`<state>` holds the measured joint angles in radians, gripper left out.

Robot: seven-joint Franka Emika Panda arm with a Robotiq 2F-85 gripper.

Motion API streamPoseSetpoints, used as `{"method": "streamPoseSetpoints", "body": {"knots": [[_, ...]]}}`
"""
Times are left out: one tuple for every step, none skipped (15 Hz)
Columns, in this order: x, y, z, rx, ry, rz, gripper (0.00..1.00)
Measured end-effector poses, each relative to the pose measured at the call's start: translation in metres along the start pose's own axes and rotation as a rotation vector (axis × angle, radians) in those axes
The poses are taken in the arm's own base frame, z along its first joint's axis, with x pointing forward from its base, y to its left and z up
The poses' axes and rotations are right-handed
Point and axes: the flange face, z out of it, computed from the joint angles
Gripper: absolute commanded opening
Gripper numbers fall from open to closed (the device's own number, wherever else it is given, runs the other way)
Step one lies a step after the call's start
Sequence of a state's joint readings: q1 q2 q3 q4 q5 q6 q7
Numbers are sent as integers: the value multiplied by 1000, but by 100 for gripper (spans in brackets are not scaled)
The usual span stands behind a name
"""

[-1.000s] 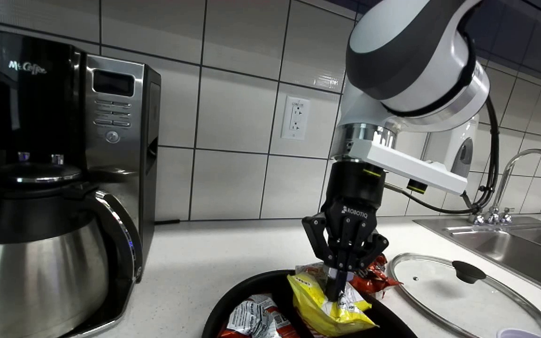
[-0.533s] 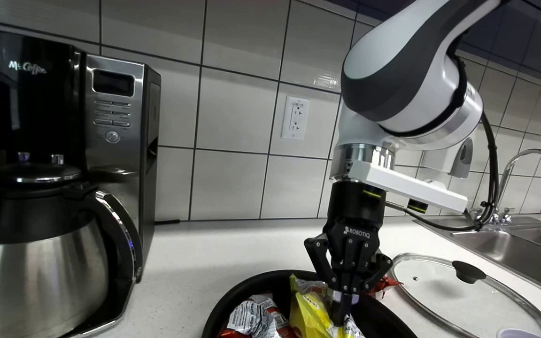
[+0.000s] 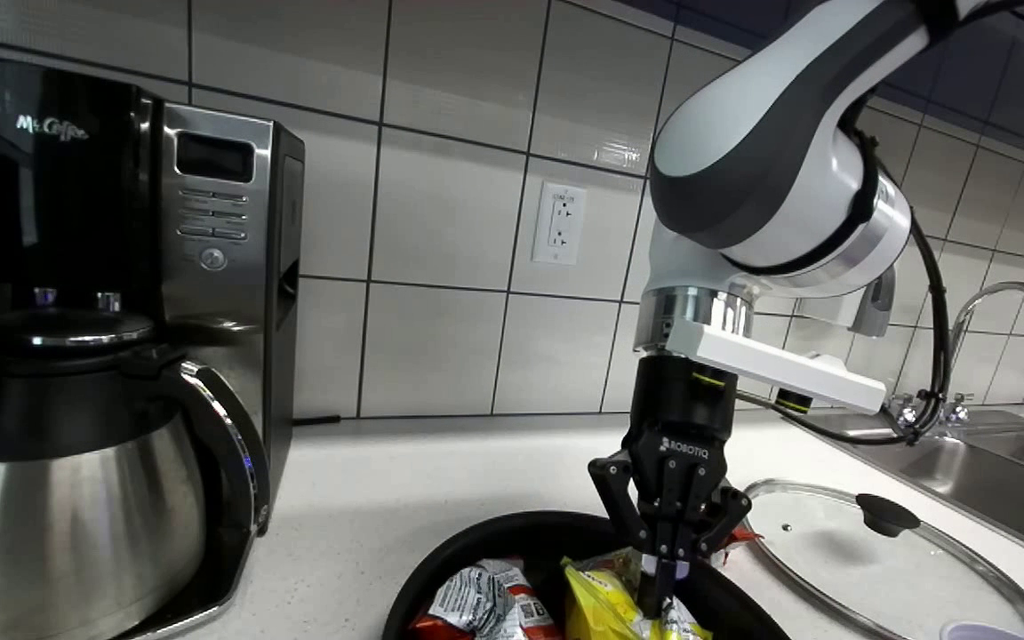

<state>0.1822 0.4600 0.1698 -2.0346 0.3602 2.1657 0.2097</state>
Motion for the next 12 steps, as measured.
{"method": "streamPoseSetpoints", "body": {"knots": [[1, 1, -2, 1, 3, 2, 0], [2, 2, -3, 2, 6, 4, 0], [3, 2, -4, 2, 8, 6, 0], [4, 3, -5, 3, 10, 7, 0], [4, 3, -5, 3, 11, 8, 0], [5, 3, -6, 4, 12, 8, 26], [5, 3, -6, 4, 12, 8, 27], [5, 3, -6, 4, 12, 8, 32], [5, 3, -6, 4, 13, 8, 40], [5, 2, -6, 5, 13, 7, 47], [6, 2, -7, 5, 14, 7, 55], [6, 2, -7, 5, 15, 7, 62]]}}
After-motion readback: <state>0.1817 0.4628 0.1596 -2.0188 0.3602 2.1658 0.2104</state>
